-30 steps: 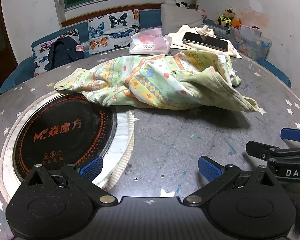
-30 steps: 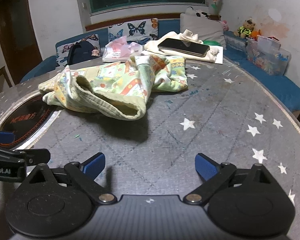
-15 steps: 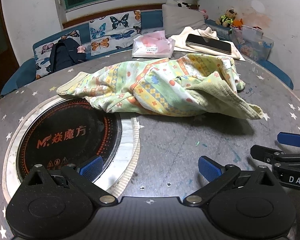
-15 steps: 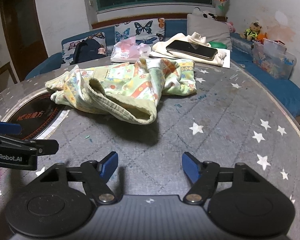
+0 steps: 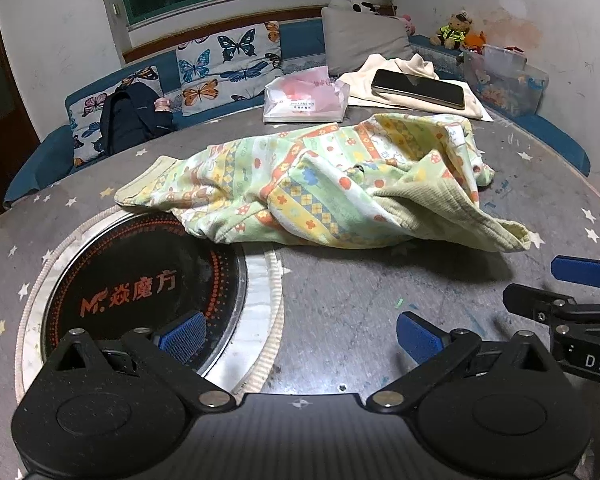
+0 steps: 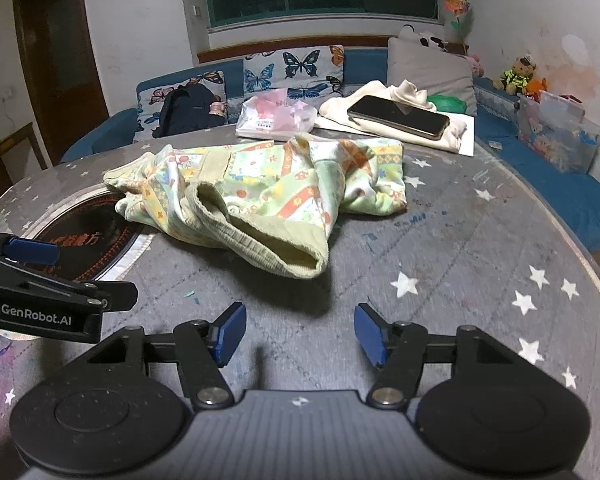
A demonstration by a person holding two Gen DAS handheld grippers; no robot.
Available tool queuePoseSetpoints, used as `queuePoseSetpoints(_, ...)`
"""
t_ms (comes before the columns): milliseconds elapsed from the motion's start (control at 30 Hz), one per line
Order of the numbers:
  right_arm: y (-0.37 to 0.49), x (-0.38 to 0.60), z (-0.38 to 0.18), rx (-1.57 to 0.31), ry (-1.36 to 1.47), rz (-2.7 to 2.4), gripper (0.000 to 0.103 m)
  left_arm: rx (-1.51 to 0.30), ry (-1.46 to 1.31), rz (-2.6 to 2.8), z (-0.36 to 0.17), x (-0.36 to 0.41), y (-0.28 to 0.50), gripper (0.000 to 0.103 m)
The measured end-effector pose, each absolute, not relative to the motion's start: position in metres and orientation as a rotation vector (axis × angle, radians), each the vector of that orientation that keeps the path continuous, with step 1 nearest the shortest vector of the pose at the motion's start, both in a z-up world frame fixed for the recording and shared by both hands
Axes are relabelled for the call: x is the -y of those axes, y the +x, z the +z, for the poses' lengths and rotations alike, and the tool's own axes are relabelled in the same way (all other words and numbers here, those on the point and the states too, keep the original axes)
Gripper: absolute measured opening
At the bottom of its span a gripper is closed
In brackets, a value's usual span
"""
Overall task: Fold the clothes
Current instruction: 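Grasp the shirt's khaki cuff with the right gripper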
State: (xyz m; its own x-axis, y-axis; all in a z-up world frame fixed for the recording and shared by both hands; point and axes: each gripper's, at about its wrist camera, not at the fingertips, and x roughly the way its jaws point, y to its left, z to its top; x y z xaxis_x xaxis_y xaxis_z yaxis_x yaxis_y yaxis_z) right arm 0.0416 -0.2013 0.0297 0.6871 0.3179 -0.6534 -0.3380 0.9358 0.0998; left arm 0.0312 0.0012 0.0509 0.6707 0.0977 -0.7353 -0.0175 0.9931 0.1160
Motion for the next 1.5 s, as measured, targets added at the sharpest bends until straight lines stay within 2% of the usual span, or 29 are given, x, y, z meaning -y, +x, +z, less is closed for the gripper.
queuePoseSetpoints(1100,0.059,0.178,0.044,-0.672,-0.088,0.43,0.061,-0.859,0.145,0.082,0.057,-0.005,0.058,0.103)
queuePoseSetpoints(1233,0.065,0.174,0.046,-0.67,-0.089,0.451,0.054,-0.86,0.142,0.089,0.058,-0.008,0.063,0.103)
queuePoseSetpoints(1500,0.074,0.165,0.048,-0.656,-0.113,0.484,0.049,-0.867,0.123,0.105,0.06,-0.019,0.073,0.103)
